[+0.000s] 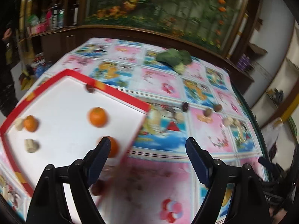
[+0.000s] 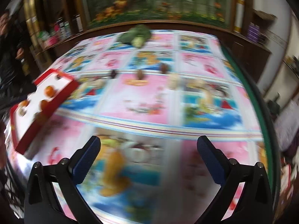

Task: Organize fruits
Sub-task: 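Open both grippers over the tray and withdraw them back over the table, then grasp a beige cube with the left gripper while the right gripper grasps a beige ball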

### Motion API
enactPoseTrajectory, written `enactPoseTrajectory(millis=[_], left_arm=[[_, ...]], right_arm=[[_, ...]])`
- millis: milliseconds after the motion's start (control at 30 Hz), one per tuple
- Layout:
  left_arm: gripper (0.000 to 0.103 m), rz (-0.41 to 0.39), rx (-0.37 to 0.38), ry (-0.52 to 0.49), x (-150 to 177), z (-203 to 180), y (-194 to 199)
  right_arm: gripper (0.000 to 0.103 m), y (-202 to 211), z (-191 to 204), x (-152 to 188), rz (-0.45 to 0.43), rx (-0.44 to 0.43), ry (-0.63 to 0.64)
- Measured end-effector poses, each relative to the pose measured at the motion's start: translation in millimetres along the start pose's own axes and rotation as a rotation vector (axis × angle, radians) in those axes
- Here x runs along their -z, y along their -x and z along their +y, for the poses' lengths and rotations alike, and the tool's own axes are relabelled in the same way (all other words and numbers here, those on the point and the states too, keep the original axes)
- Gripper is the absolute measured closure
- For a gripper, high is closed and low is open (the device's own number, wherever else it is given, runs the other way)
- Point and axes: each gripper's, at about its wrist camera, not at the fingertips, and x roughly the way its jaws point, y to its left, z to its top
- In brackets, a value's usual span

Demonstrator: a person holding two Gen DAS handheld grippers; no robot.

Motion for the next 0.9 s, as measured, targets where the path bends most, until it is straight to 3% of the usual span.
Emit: enactPoseTrajectory(millis=[200, 467, 500, 567, 600, 900], left_arm=[[0.021, 0.037, 0.035, -0.068, 2.3, -42.6, -31.9], [0.021, 0.049, 0.028, -0.101, 2.9, -55.9, -52.4], [0.021, 0.056, 0.032, -0.095, 2.8, -54.4, -55.4], [0.021, 0.06, 0.026, -0.093, 3.2, -52.7, -59.2], [0.021, 0.061, 0.021, -0.094, 3.4, -52.4, -60.8], [0.021, 0.074, 0.018, -0.094, -3.0, -52.2, -75.2]], right_arm=[[0.0, -4.5, -43.0, -8.0, -0.011, 0.059, -0.048], [0.002, -31.0, -71.6, -34.7, -0.023, 0.097, -0.067], [0.003, -35.8, -73.7, -38.5, -0.019, 0.099, -0.069], [0.018, -48.2, -78.3, -47.2, -0.004, 0.102, -0.077], [0.02, -54.2, -80.1, -51.0, 0.006, 0.104, -0.082], [0.031, -97.6, -88.1, -78.9, 0.038, 0.127, -0.1]])
